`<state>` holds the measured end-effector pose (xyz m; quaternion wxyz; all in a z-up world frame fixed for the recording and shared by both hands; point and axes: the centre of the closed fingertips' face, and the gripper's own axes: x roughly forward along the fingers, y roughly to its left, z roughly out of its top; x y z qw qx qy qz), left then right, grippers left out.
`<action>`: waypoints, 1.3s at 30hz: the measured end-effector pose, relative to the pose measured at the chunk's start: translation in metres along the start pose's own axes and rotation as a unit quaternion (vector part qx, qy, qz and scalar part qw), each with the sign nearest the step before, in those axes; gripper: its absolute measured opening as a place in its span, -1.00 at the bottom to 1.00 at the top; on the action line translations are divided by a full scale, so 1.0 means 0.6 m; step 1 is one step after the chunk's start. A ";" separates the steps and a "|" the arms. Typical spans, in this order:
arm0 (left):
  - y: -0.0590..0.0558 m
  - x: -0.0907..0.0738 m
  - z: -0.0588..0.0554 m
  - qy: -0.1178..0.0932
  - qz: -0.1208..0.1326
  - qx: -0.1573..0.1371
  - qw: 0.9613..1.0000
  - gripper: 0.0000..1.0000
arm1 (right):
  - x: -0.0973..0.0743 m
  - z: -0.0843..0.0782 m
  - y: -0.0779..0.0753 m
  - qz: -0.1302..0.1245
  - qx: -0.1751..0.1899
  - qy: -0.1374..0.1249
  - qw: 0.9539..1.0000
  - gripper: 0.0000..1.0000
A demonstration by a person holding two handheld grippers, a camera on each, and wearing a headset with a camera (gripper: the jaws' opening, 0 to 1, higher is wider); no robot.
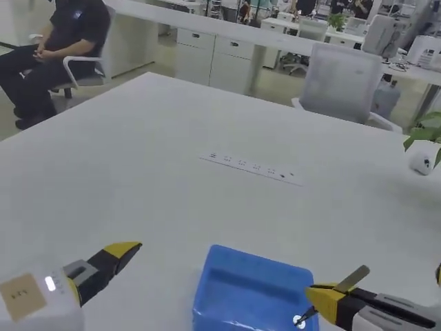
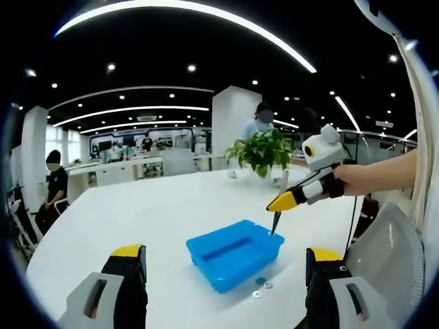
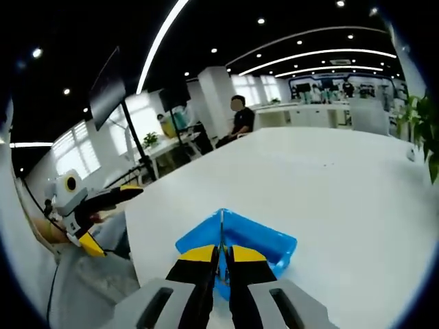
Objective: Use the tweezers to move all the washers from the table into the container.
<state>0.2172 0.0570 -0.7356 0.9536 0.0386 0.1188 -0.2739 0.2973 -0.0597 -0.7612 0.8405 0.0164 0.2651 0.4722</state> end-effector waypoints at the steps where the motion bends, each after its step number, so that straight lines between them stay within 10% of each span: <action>1: 0.000 0.000 0.000 0.000 0.000 0.002 1.000 0.97 | 0.007 -0.002 -0.005 -0.004 -0.003 0.004 1.000 -0.94; 14: 0.003 0.000 0.004 -0.003 0.005 0.015 1.000 0.96 | 0.056 -0.030 -0.066 -0.023 0.001 0.033 0.999 -0.94; 39: 0.015 -0.004 0.012 -0.021 0.012 -0.024 0.999 0.94 | 0.077 -0.058 -0.069 -0.016 -0.026 0.056 0.998 -0.93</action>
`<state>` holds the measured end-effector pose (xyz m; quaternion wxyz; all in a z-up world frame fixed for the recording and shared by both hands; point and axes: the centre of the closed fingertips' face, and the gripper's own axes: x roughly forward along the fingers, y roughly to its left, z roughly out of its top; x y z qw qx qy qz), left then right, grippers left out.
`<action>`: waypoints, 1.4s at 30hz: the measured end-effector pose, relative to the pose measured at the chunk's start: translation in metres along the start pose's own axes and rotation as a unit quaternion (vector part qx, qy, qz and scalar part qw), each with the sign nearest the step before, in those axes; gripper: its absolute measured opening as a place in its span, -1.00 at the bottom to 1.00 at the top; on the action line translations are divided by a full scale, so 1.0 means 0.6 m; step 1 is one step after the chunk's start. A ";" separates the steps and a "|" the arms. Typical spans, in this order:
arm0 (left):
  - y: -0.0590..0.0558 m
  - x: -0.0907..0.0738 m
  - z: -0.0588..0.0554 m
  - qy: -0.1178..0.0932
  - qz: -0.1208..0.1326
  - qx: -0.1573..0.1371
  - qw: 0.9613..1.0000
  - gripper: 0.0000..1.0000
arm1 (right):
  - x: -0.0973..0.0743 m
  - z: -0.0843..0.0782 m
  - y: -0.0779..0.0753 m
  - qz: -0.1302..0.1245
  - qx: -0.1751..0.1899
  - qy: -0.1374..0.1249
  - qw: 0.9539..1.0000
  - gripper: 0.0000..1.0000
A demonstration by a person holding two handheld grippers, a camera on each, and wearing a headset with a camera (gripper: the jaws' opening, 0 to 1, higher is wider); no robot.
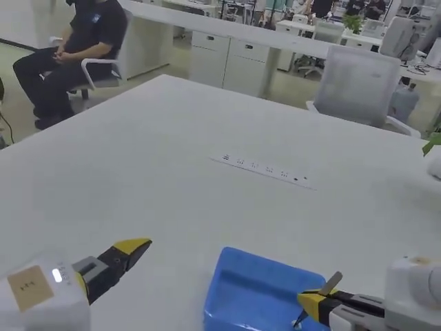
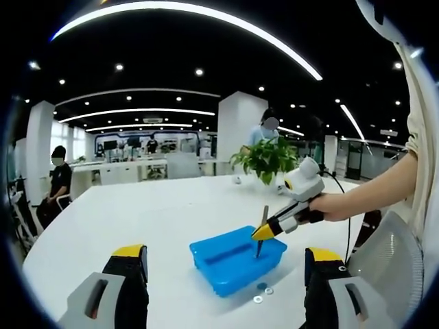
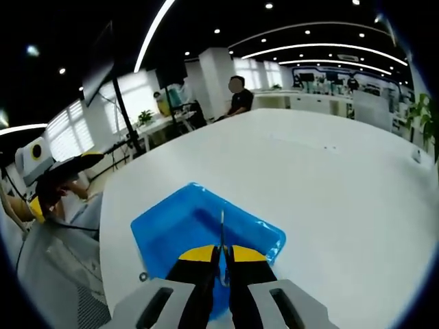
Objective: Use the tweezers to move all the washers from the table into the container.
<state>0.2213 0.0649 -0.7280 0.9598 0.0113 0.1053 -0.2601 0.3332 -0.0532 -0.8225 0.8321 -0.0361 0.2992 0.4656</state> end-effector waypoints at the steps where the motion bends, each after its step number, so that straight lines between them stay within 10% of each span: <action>1: 0.000 0.000 -0.001 0.001 0.000 0.000 1.000 0.94 | -0.001 0.001 0.001 -0.001 0.000 -0.002 1.000 -0.93; 21: -0.009 0.002 -0.005 0.007 -0.014 -0.001 1.000 0.92 | -0.058 0.066 0.084 0.028 0.008 -0.081 0.996 -0.93; 42: -0.011 0.003 -0.006 0.009 -0.016 0.004 1.000 0.89 | -0.052 0.023 0.151 0.074 0.021 -0.062 0.995 -0.93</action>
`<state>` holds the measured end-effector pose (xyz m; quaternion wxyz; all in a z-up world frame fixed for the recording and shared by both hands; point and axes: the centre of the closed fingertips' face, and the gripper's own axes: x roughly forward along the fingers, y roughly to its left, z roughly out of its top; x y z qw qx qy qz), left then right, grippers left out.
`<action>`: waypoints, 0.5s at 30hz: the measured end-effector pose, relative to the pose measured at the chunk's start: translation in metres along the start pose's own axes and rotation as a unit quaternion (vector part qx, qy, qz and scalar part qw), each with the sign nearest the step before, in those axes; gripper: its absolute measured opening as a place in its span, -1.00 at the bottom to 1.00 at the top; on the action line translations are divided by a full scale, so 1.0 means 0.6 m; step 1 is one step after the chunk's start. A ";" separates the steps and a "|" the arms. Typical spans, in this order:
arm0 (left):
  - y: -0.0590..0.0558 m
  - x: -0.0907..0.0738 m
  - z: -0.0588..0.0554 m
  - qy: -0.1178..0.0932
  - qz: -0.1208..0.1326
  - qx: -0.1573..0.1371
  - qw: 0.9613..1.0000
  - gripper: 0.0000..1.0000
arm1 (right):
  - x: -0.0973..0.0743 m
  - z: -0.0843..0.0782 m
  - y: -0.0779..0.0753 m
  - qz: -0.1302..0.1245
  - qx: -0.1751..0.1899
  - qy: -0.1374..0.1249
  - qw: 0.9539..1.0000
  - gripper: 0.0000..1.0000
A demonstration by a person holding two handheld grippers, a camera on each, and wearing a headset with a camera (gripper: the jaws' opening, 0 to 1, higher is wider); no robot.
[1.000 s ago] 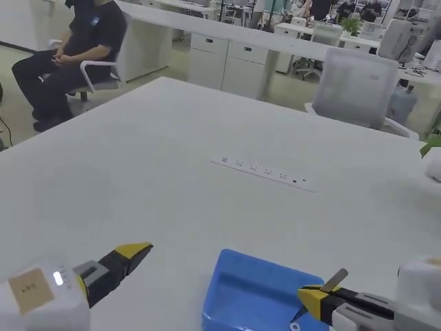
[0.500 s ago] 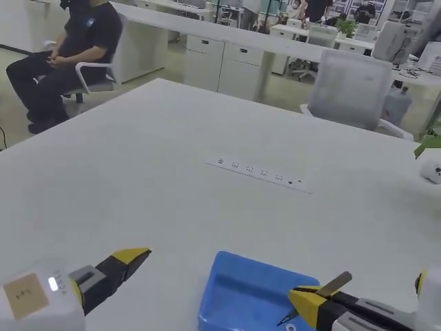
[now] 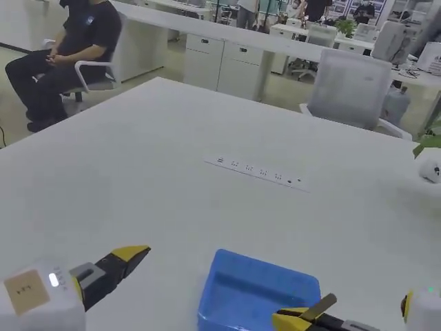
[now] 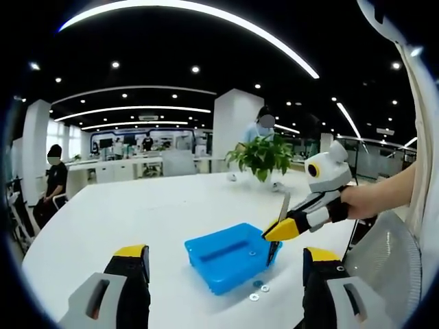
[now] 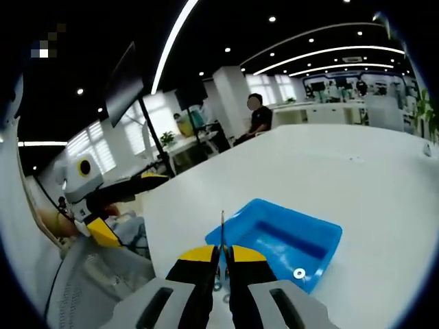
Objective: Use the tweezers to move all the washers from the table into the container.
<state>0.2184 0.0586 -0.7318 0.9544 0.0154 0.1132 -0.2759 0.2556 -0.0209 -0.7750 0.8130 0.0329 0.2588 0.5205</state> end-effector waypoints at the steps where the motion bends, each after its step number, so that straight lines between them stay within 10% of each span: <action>1: 0.000 0.000 0.000 0.001 0.000 0.000 1.000 0.89 | 0.002 -0.003 0.000 0.001 0.001 0.002 1.000 -0.93; 15: -0.002 0.000 0.000 0.003 -0.002 0.001 1.000 0.88 | 0.026 -0.049 0.006 0.015 0.004 0.039 0.999 -0.93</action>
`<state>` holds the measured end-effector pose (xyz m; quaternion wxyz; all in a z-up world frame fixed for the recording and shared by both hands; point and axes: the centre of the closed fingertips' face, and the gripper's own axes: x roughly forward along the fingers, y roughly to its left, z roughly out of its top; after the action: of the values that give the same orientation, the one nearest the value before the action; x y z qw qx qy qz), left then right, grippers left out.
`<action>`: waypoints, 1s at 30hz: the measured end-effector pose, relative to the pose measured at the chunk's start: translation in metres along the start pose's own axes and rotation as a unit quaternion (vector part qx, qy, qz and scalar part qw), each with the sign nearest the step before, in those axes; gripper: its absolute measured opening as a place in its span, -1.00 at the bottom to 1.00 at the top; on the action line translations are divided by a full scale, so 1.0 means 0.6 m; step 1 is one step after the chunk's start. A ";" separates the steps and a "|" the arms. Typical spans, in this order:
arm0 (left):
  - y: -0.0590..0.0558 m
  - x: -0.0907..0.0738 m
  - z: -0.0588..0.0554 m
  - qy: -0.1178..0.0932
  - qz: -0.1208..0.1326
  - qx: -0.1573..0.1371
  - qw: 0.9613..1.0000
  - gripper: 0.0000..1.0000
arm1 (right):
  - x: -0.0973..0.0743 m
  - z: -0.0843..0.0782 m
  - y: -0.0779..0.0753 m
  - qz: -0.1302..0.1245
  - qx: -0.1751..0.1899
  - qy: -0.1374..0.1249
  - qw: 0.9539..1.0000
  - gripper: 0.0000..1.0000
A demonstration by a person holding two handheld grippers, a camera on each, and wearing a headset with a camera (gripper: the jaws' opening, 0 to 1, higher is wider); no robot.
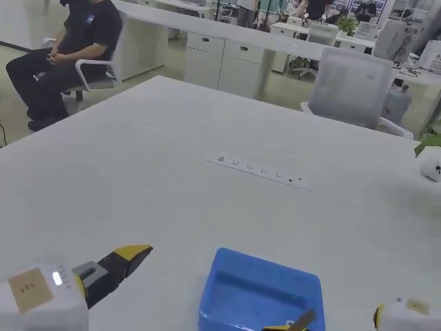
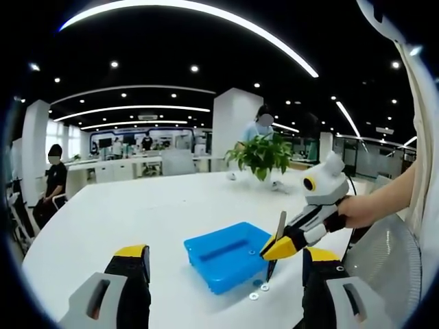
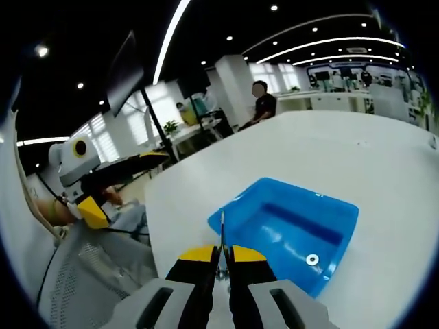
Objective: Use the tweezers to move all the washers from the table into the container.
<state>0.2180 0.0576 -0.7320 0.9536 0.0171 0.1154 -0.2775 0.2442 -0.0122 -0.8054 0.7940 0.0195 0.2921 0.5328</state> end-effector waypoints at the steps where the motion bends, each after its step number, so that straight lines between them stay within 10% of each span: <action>1: 0.000 0.000 0.000 0.000 -0.001 0.000 1.000 0.87 | 0.001 -0.002 0.000 0.001 0.000 0.001 1.000 -0.93; 30: -0.001 0.000 -0.005 0.007 -0.002 0.004 1.000 0.85 | 0.017 -0.035 -0.004 -0.002 -0.032 0.026 0.999 -0.93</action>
<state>0.2172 0.0574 -0.7349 0.9521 0.0232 0.1213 -0.2796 0.2386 -0.0104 -0.8284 0.7877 -0.0201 0.2951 0.5404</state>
